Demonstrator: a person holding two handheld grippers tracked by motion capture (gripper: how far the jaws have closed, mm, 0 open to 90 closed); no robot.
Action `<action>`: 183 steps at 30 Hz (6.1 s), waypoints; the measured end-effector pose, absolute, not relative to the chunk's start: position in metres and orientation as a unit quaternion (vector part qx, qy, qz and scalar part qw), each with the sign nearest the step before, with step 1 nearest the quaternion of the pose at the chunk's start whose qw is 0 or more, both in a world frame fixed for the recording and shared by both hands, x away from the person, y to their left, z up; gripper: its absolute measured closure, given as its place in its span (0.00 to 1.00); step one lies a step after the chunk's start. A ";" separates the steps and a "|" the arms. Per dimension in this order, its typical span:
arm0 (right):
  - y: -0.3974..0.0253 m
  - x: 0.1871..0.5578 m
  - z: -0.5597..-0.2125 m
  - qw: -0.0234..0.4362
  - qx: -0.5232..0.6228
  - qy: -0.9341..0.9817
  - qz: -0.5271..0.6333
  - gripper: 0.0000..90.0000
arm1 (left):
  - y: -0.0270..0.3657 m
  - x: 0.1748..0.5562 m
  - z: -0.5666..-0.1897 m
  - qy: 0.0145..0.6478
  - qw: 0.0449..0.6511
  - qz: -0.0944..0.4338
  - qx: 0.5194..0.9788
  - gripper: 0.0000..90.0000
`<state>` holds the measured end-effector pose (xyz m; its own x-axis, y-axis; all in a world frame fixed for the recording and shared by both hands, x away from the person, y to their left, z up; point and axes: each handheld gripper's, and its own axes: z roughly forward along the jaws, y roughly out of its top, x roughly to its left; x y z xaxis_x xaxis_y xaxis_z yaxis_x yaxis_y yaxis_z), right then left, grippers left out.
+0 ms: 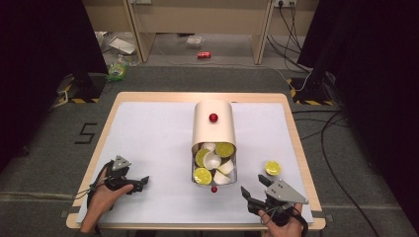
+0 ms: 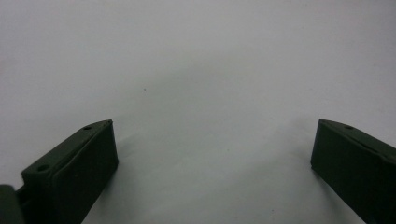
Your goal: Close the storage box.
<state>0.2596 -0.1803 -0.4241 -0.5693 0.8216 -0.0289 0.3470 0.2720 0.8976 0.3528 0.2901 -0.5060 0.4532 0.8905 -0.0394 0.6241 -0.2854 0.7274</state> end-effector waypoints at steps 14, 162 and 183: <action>-0.165 0.260 -0.423 0.251 0.370 0.763 0.468 0.36 | 0.290 0.353 -0.506 0.486 0.347 0.192 0.779 0.00; -0.137 0.318 -0.413 0.288 0.384 0.734 0.481 0.29 | 0.290 0.353 -0.506 0.486 0.347 0.192 0.779 0.00; -0.162 0.316 -0.412 0.303 0.407 0.718 0.476 0.29 | 0.290 0.353 -0.506 0.487 0.347 0.192 0.779 0.00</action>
